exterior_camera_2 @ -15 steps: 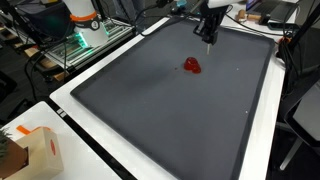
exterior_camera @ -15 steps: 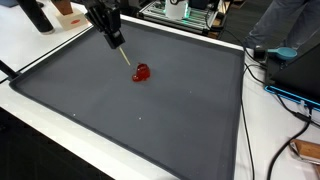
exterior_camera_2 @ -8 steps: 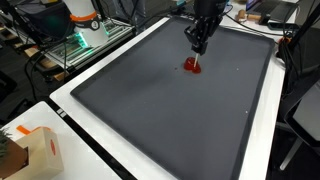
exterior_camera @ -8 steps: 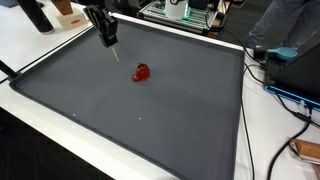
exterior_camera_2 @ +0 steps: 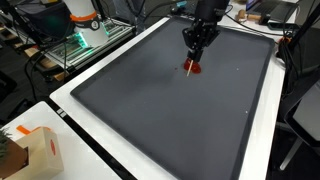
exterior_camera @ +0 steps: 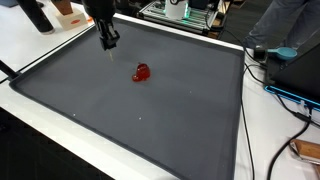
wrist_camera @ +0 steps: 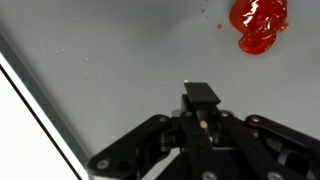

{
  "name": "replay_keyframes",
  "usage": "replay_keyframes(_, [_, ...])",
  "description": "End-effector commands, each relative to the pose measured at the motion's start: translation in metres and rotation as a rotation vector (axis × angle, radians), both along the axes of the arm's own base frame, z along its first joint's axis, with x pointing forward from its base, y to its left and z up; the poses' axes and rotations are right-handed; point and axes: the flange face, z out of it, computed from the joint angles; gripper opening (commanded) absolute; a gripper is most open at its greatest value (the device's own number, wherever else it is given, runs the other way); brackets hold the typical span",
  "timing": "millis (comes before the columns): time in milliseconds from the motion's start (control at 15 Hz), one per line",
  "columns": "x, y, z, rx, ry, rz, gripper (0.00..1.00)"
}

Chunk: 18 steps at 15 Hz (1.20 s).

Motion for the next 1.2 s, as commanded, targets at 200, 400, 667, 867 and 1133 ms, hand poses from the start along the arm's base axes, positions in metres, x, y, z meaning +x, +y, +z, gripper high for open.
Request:
replay_keyframes(200, [-0.007,0.016,-0.031,-0.186,0.006,-0.142,0.03])
replay_keyframes(400, [-0.014,0.021,-0.044,-0.246,0.062,-0.181,0.03])
replay_keyframes(667, [-0.023,0.026,-0.055,-0.284,0.149,-0.196,0.03])
replay_keyframes(867, [-0.025,0.028,-0.059,-0.297,0.175,-0.193,0.03])
replay_keyframes(1133, [-0.022,0.032,-0.062,-0.325,0.146,-0.195,0.03])
